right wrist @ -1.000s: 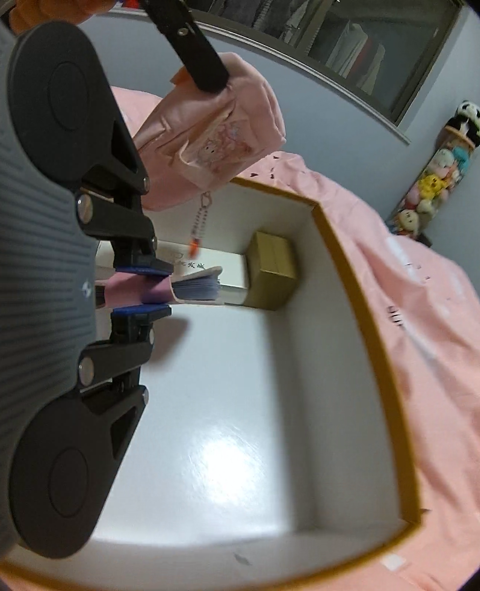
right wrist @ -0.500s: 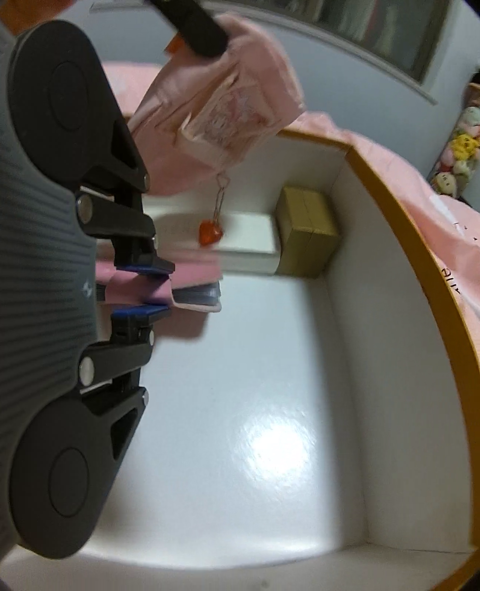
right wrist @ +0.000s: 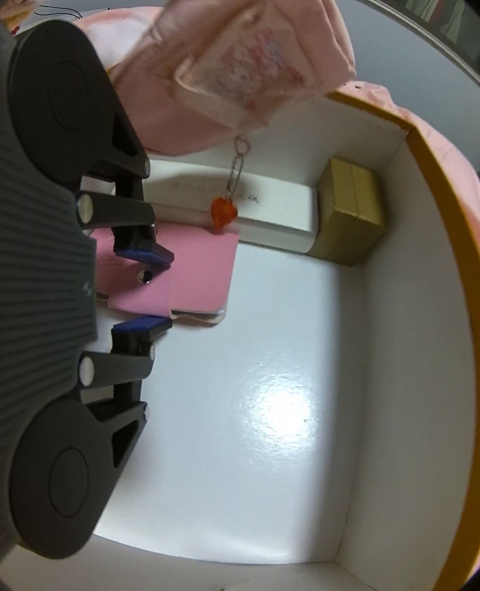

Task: Organize objects
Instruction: 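Open the right gripper to release the pink wallet inside the box, then lower the pink pouch into the box with the left gripper and open it, then grasp the black gift box with the left gripper while the right gripper grasps the pink photo card box, then lift the black gift box with the left gripper while the right gripper lifts the photo card box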

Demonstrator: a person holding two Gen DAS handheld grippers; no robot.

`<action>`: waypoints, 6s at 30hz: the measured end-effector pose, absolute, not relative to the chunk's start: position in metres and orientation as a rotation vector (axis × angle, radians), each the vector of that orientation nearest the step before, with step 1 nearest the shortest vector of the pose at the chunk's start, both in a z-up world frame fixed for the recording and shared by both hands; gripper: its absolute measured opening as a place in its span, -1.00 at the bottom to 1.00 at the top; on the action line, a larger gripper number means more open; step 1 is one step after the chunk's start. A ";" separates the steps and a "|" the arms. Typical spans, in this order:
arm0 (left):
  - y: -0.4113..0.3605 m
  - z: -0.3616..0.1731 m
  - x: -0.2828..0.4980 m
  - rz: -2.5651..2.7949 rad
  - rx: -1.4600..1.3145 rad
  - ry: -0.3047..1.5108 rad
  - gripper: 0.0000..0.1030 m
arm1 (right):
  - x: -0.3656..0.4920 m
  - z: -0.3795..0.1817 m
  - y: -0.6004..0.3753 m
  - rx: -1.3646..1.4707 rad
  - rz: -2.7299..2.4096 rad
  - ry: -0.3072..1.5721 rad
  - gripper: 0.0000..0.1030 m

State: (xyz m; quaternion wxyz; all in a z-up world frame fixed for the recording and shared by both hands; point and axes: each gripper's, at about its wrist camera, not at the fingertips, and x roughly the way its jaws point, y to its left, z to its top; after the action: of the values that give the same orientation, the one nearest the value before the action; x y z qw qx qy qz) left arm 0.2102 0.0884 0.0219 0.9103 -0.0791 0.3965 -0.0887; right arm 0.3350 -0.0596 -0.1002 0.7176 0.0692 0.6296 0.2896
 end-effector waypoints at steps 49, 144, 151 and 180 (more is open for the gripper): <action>0.094 -0.058 0.244 -0.156 -0.353 1.087 -0.33 | 0.326 -0.069 -0.142 0.490 0.642 1.263 -0.18; 0.089 -0.114 0.094 0.155 -0.661 1.113 0.10 | 0.189 -0.077 -0.144 -0.040 0.666 1.147 -0.12; 0.082 -0.091 0.090 0.114 -0.574 1.077 -0.11 | 0.196 -0.081 -0.141 -0.028 0.689 1.181 -0.13; 0.078 -0.095 0.099 0.121 -0.507 1.120 -0.12 | 0.205 -0.066 -0.122 -0.028 0.729 1.211 -0.52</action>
State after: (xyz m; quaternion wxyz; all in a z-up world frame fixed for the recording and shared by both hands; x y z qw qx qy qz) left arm 0.0988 0.0776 -0.0947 0.8153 -0.2377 0.5249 0.0567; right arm 0.2046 -0.1215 -0.0662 0.7604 -0.0129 0.5561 0.3351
